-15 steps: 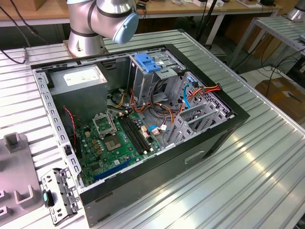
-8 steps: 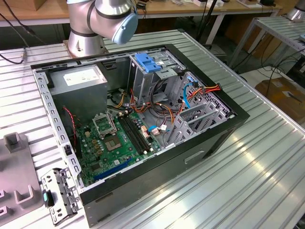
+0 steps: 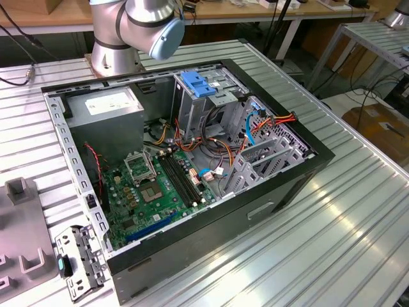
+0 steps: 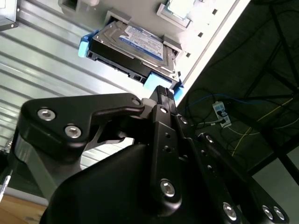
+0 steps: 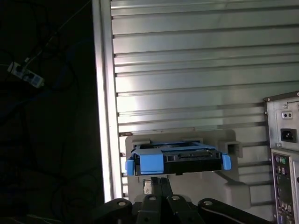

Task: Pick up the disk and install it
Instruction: 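Pick up the disk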

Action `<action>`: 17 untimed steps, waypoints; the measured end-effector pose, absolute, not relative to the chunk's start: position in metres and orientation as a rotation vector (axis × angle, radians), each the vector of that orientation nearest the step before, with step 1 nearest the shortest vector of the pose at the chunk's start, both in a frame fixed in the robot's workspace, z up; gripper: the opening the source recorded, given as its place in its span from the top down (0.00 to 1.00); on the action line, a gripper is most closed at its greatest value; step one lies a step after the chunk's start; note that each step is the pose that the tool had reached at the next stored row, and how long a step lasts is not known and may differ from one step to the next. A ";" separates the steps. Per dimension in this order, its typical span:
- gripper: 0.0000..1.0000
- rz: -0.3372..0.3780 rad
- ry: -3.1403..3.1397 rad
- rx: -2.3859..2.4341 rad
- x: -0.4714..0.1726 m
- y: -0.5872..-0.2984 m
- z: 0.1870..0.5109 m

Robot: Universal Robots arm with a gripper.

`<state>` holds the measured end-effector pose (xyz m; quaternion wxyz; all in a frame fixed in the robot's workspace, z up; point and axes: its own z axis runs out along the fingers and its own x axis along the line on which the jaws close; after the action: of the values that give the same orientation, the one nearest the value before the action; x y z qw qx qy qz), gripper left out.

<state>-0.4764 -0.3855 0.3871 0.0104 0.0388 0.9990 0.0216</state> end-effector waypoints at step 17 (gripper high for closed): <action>0.89 0.068 3.119 0.094 -0.478 -0.385 0.387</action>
<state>-0.4779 -0.3854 0.3871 0.0102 0.0303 0.9993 0.0216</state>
